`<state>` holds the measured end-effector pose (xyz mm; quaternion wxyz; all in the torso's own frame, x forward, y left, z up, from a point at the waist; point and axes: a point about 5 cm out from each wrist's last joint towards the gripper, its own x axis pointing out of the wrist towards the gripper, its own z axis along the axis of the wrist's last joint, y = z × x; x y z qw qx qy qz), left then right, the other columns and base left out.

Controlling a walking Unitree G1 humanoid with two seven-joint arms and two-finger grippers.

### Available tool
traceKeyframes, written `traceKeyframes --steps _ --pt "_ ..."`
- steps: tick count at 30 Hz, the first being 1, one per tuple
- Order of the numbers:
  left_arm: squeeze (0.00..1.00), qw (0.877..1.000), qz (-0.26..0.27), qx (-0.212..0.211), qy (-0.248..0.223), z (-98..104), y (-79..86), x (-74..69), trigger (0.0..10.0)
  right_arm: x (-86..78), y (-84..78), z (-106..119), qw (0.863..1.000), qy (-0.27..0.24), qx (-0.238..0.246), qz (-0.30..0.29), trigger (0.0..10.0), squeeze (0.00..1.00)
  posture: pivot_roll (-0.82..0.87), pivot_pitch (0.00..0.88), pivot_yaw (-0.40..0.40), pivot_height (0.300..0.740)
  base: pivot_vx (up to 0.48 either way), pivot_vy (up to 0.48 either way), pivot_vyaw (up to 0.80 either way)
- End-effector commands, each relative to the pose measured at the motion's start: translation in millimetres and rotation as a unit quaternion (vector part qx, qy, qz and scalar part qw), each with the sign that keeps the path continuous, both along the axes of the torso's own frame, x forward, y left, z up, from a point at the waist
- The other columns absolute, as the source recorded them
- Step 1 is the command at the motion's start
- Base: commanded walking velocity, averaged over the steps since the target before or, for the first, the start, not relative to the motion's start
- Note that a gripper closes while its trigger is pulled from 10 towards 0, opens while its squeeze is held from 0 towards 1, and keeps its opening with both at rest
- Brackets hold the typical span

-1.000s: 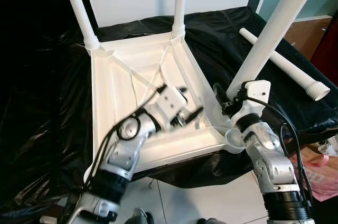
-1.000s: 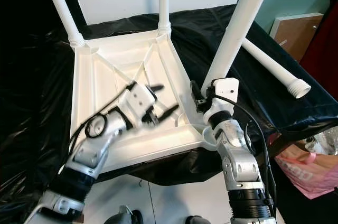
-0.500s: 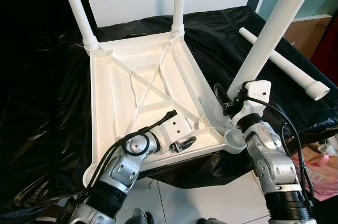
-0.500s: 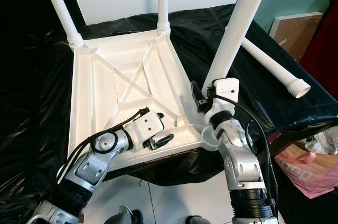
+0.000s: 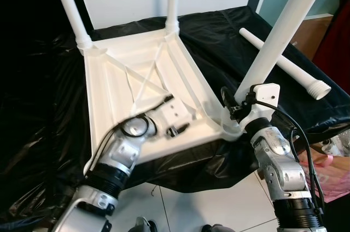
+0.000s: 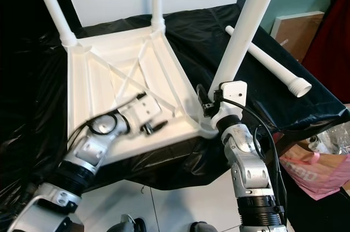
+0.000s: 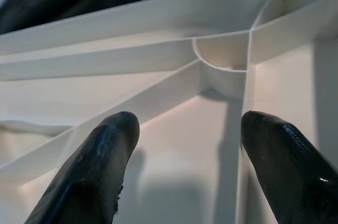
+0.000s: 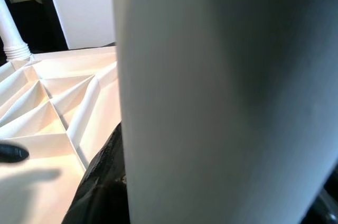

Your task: Building children table

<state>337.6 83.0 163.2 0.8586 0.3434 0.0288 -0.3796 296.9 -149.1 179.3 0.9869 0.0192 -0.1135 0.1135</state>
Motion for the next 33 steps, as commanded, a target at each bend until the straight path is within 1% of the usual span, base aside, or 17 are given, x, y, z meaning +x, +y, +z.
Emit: traceKeyframes --steps 1,5,6,8,9,11,12,15,16,17,18,19,24,26,27,29,33 --pt "0.00 0.986 0.130 -0.010 -0.101 6.4 20.4 11.9 10.0 1.8 0.7 1.2 1.000 0.000 0.006 0.001 10.0 0.00 -0.04 0.112 -0.021 0.740 0.000 0.000 0.00" --pt "0.00 0.988 0.117 0.004 -0.100 5.9 24.4 13.5 10.0 2.9 -0.3 1.0 1.000 0.001 0.006 0.000 10.0 0.00 -0.03 0.114 -0.023 0.740 0.000 0.000 0.00" --pt "0.00 0.988 0.117 0.004 -0.100 5.9 24.4 13.5 10.0 2.9 -0.3 1.0 1.000 0.001 0.006 0.000 10.0 0.00 -0.03 0.114 -0.023 0.740 0.000 0.000 0.00" --pt "0.00 0.993 0.088 -0.006 -0.081 5.5 21.3 10.0 10.0 3.6 -1.2 0.3 1.000 0.003 0.005 -0.002 10.0 0.00 -0.04 0.118 -0.024 0.740 0.000 0.000 0.00" --pt "0.00 0.993 0.088 -0.006 -0.081 5.5 21.3 10.0 10.0 3.6 -1.2 0.3 1.000 0.003 0.005 -0.002 10.0 0.00 -0.04 0.118 -0.024 0.740 0.000 0.000 0.00" --pt "0.00 0.997 0.033 -0.052 -0.038 1.8 6.2 -3.8 10.0 4.5 -1.8 -0.8 1.000 0.005 0.004 -0.003 10.0 0.00 -0.04 0.119 -0.024 0.740 0.000 0.000 0.00" --pt "0.00 0.997 0.033 -0.052 -0.038 1.8 6.2 -3.8 10.0 4.5 -1.8 -0.8 1.000 0.005 0.004 -0.003 10.0 0.00 -0.04 0.119 -0.024 0.740 0.000 0.000 0.00" --pt "0.00 0.993 -0.012 -0.118 0.008 -1.2 -10.2 -20.4 10.0 5.2 -2.0 -3.0 1.000 0.011 0.006 -0.005 10.0 0.00 -0.04 0.120 -0.024 0.740 0.000 0.000 0.00" --pt "0.00 0.993 -0.012 -0.118 0.008 -1.2 -10.2 -20.4 10.0 5.2 -2.0 -3.0 1.000 0.011 0.006 -0.005 10.0 0.00 -0.04 0.120 -0.024 0.740 0.000 0.000 0.00" --pt "0.00 0.991 -0.018 -0.131 0.014 -1.6 -13.2 -23.5 10.0 5.4 -2.2 -4.0 1.000 0.014 0.007 -0.006 10.0 0.00 -0.04 0.121 -0.025 0.740 0.000 0.000 0.00" --pt "0.00 0.991 -0.018 -0.131 0.014 -1.6 -13.2 -23.5 10.0 5.4 -2.2 -4.0 1.000 0.014 0.007 -0.006 10.0 0.00 -0.04 0.121 -0.025 0.740 0.000 0.000 0.00" --pt "0.00 0.990 -0.026 -0.141 0.017 -3.3 -16.3 -27.5 10.0 5.3 -2.2 -5.1 1.000 0.016 0.006 -0.006 10.0 0.00 -0.04 0.120 -0.025 0.740 0.000 0.000 0.00" --pt "0.00 0.987 -0.029 -0.154 0.026 -7.0 -19.8 -33.7 10.0 4.1 -2.5 -6.8 1.000 0.018 0.005 -0.006 10.0 0.00 -0.03 0.122 -0.028 0.740 0.000 0.000 0.00" --pt "0.00 0.983 -0.034 -0.177 0.039 -8.6 -22.2 -41.9 10.0 1.2 -3.5 -10.6 1.000 0.024 0.001 -0.005 10.0 0.00 -0.03 0.122 -0.028 0.740 0.000 0.000 0.00" --pt "0.00 0.983 -0.034 -0.177 0.039 -8.6 -22.2 -41.9 10.0 1.2 -3.5 -10.6 1.000 0.024 0.001 -0.005 10.0 0.00 -0.03 0.122 -0.028 0.740 0.000 0.000 0.00" --pt "0.00 0.979 -0.040 -0.192 0.051 -9.3 -23.6 -49.9 10.0 -1.2 -5.7 -16.4 0.999 0.031 -0.004 -0.007 10.0 0.00 -0.03 0.122 -0.028 0.740 0.000 0.000 0.00" --pt "0.00 0.978 -0.042 -0.197 0.055 -9.2 -23.7 -54.6 10.0 -2.1 -6.8 -19.9 0.999 0.036 -0.006 -0.007 10.0 0.00 -0.03 0.122 -0.028 0.740 0.000 0.000 0.00"
